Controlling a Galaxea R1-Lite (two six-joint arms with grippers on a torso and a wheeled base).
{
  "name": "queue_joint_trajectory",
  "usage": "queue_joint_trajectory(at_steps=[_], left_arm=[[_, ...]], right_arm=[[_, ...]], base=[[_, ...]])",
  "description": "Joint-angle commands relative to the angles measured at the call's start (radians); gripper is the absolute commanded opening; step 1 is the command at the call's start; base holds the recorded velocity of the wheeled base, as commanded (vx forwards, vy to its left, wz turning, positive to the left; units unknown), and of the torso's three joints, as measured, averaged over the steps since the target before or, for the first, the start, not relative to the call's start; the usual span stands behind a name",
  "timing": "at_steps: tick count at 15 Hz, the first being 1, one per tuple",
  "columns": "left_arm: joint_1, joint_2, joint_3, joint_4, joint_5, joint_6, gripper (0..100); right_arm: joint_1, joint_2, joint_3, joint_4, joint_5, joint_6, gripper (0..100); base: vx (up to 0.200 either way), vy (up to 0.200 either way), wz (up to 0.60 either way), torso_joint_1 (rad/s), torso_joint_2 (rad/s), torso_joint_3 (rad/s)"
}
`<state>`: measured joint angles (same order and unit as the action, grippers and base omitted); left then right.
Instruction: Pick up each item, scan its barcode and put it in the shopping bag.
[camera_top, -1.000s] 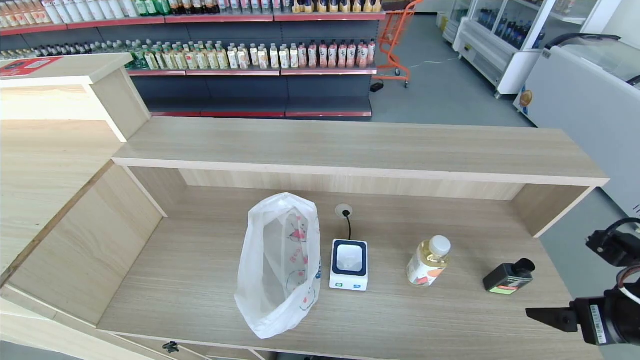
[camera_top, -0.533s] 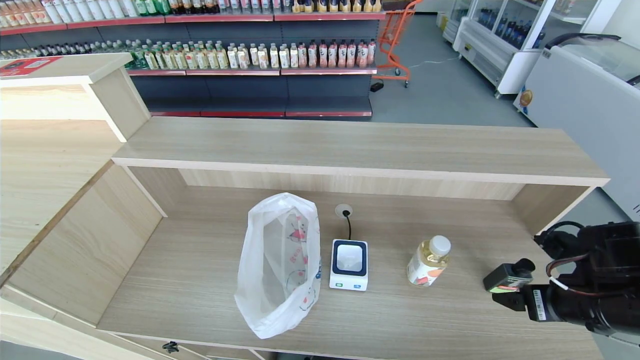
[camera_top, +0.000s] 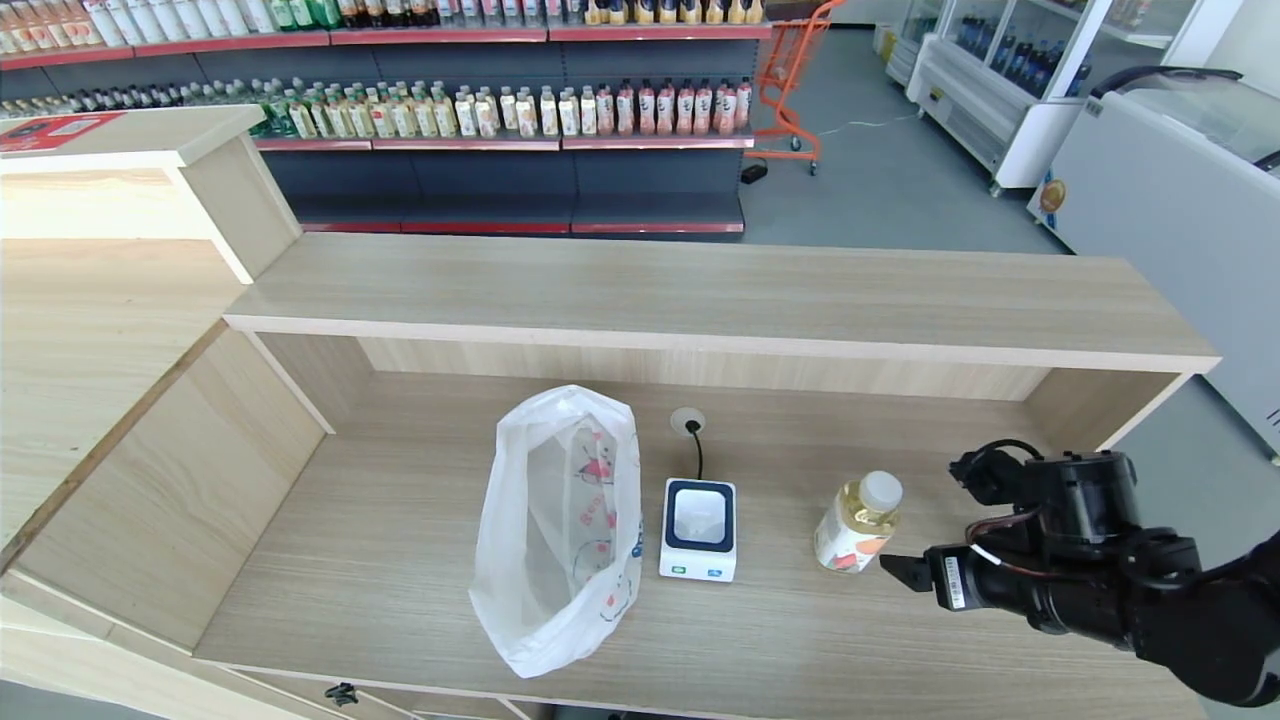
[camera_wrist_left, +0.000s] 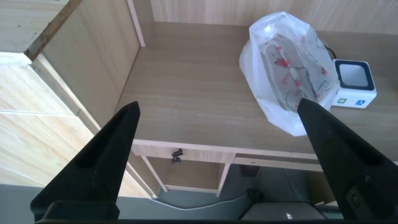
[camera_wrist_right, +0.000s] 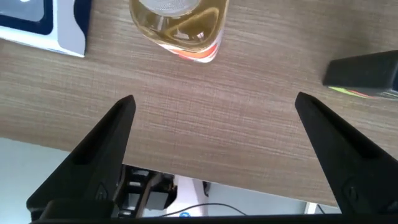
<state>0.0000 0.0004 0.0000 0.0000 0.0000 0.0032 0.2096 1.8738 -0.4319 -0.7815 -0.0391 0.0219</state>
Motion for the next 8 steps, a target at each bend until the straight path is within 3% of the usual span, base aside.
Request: queue_joint_trajectory(at_steps=[1, 8], left_arm=[[0.000, 0.000, 0.000, 0.000, 0.000, 0.000, 100], [0.000, 0.000, 0.000, 0.000, 0.000, 0.000, 100]], right_arm=[[0.028, 0.133, 0.001, -0.067, -0.034, 0.013, 100], [0.093, 0.288, -0.062, -0.266, -0.044, 0.058, 100]], base=[[0.000, 0.000, 0.00, 0.000, 0.00, 0.000], [0.000, 0.000, 0.00, 0.000, 0.00, 0.000]])
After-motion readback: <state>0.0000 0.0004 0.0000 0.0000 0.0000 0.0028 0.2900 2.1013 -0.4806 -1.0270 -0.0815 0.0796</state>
